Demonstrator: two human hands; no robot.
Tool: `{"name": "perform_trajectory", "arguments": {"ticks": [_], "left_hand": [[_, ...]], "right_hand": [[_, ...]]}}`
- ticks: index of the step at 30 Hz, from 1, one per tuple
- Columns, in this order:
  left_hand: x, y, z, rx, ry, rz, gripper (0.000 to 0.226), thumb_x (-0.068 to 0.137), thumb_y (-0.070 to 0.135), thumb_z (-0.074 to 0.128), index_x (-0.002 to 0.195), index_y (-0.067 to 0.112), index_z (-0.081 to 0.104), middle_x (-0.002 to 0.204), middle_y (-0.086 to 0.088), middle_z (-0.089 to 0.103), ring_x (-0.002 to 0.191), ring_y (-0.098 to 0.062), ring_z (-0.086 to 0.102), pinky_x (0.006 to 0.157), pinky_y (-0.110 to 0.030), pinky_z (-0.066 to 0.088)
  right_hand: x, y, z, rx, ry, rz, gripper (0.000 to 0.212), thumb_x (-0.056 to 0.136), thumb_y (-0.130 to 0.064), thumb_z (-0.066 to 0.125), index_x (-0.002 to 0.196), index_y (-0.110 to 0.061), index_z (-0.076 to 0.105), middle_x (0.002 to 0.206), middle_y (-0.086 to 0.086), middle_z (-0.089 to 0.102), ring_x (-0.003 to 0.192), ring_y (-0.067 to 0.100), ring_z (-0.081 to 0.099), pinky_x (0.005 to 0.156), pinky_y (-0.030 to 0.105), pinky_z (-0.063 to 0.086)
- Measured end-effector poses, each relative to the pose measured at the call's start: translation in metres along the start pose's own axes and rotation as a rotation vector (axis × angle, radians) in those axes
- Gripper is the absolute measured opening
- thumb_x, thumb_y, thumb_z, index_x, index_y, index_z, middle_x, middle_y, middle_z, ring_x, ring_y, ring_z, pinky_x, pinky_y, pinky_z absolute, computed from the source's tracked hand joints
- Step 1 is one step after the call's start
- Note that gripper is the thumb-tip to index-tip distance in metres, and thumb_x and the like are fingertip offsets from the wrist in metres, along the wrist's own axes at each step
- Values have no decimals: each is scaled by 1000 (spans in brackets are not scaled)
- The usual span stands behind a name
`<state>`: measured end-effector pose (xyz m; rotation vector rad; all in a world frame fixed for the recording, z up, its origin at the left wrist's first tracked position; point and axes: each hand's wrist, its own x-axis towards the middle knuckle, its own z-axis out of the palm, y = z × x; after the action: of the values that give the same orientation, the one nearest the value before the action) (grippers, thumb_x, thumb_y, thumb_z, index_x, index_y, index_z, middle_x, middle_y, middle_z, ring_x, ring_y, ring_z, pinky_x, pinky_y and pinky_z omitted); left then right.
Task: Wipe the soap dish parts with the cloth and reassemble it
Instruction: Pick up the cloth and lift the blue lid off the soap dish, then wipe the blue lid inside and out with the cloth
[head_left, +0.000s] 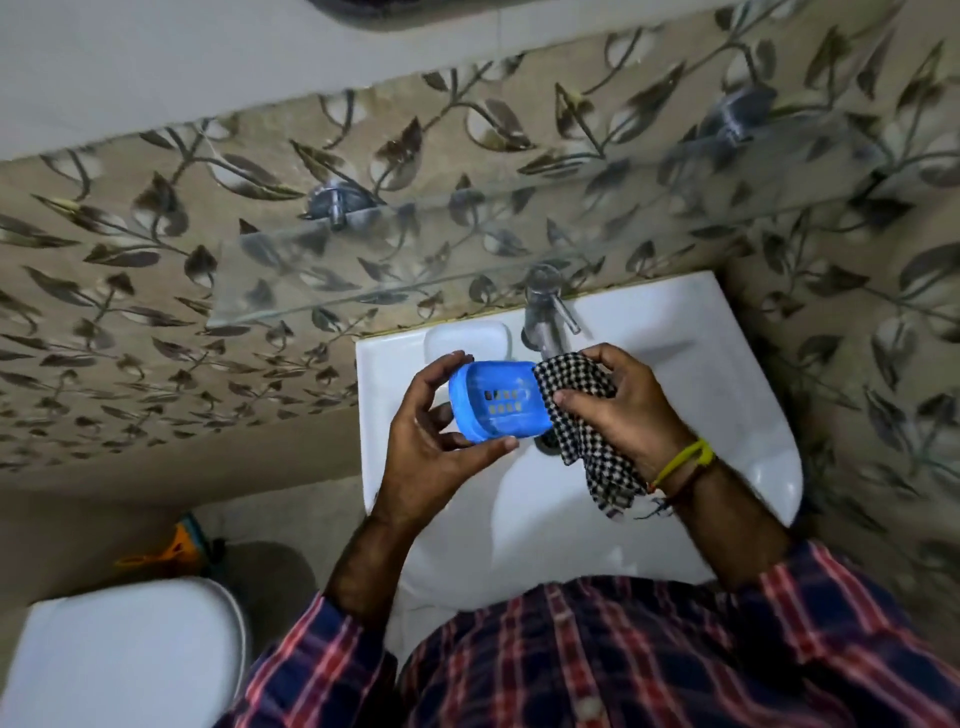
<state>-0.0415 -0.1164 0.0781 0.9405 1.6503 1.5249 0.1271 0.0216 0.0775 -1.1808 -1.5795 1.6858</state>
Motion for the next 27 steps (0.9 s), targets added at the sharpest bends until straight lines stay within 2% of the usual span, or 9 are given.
{"name": "perform_trajectory", "arguments": {"ticks": [3, 8, 11, 14, 17, 19, 23, 25, 27], "left_hand": [[-7, 5, 6, -9, -27, 21, 87, 60, -3, 91, 135, 15, 51, 141, 6, 56, 117, -16, 65, 83, -38, 60], [-11, 6, 6, -81, -58, 1, 96, 59, -9, 89, 140, 9, 43, 139, -5, 58, 125, -23, 60, 94, -36, 55], [-9, 11, 9, -130, -38, -23, 95, 60, -9, 87, 141, 12, 42, 123, 10, 67, 113, -13, 65, 89, -31, 57], [-2, 11, 7, -236, 33, -59, 89, 60, 29, 95, 133, 13, 46, 112, 11, 69, 103, -9, 66, 86, -27, 55], [3, 11, 11, -391, 71, -123, 91, 63, 60, 86, 131, 9, 53, 118, -15, 68, 110, -25, 66, 97, -44, 52], [5, 15, 18, -511, 74, -212, 93, 60, 69, 82, 131, 13, 59, 123, -22, 66, 112, -29, 67, 101, -45, 50], [9, 25, 31, -670, 81, -367, 74, 74, 75, 61, 120, 18, 73, 119, -10, 71, 104, -26, 70, 100, -46, 51], [10, 26, 36, -696, 89, -409, 66, 91, 66, 38, 132, 22, 65, 116, -10, 72, 99, -25, 70, 92, -45, 56], [10, 31, 39, -694, 36, -401, 61, 93, 58, 34, 145, 30, 49, 116, -7, 72, 95, -24, 69, 83, -43, 58]], "right_hand": [[-7, 5, -6, 117, -47, 68, 28, 72, -6, 80, 94, -13, 64, 90, 16, 71, 78, 34, 66, 74, 60, 58], [-12, 2, -13, 219, -76, 97, 24, 80, 4, 76, 97, -8, 63, 90, 16, 70, 79, 34, 65, 68, 56, 58], [-11, -4, -15, 258, -97, 55, 24, 81, -4, 78, 99, -6, 64, 90, 13, 71, 79, 29, 67, 72, 51, 59], [-12, -13, -19, 228, -82, 12, 24, 83, -5, 76, 102, -1, 62, 85, 9, 71, 70, 17, 67, 62, 37, 59], [-11, -21, -25, 135, -51, -35, 33, 81, -1, 77, 108, -4, 60, 87, 7, 72, 69, 11, 69, 59, 27, 58], [-10, -25, -29, 62, -44, -83, 34, 79, 2, 78, 109, -5, 64, 86, 4, 73, 69, 6, 69, 60, 19, 55], [-15, -35, -27, 105, -78, -94, 24, 77, 2, 79, 100, -4, 74, 78, 8, 75, 59, 15, 67, 50, 26, 56], [-19, -42, -23, 125, -111, -92, 21, 79, -5, 80, 99, -3, 74, 75, 7, 74, 54, 13, 65, 47, 24, 53], [-22, -50, -22, 115, -126, -106, 20, 82, -13, 79, 99, -4, 73, 74, 4, 73, 52, 8, 63, 47, 21, 52]]}}
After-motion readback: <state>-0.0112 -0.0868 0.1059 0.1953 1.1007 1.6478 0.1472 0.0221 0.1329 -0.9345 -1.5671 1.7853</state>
